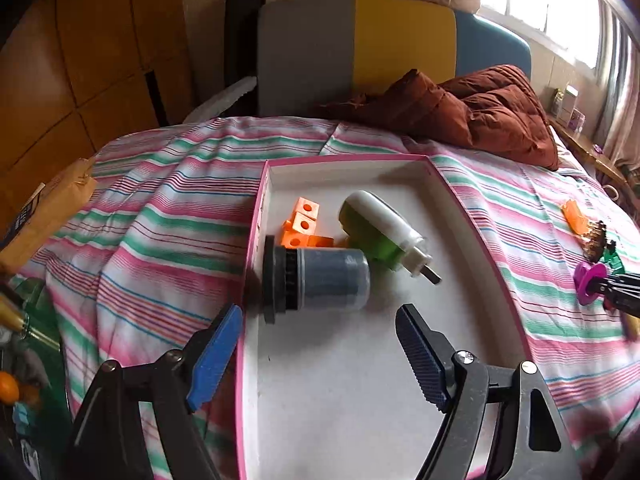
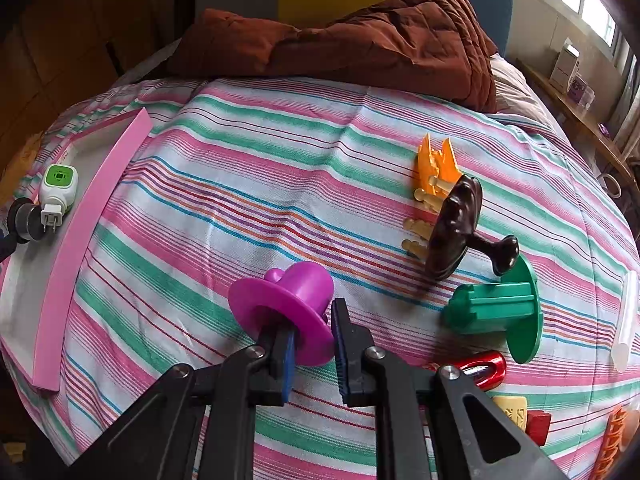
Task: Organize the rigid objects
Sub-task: 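Carry the dark cup into the tray and open the left tool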
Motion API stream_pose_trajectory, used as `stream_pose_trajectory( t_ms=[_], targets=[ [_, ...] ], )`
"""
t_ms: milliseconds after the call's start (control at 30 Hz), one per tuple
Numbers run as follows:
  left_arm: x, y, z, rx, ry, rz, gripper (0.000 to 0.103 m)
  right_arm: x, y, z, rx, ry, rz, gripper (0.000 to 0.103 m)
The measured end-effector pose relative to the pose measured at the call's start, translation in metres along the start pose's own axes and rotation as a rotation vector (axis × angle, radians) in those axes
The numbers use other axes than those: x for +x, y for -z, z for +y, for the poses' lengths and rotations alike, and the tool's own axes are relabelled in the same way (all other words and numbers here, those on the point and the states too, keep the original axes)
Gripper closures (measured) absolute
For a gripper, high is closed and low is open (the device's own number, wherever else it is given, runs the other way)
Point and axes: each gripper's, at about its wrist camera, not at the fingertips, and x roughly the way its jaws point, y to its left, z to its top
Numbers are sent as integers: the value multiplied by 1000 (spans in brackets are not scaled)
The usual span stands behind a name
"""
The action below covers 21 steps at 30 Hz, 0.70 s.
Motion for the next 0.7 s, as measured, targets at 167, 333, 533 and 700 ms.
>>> stream_pose_trajectory(
  t_ms=[167, 333, 533, 700],
  targets=[
    [-20, 15, -14, 5, 34, -6, 23, 0, 0, 1, -6, 9, -2, 88],
    [-33, 25, -29, 29, 49, -5, 23, 0, 1, 2, -18, 20, -6, 88],
    [-44, 33, -38, 44, 64, -2, 23, 1, 2, 3, -33, 30, -10, 88],
    [-46, 40, -40, 47, 65, 8, 23, 1, 2, 3, -38, 35, -13, 88]
  ],
)
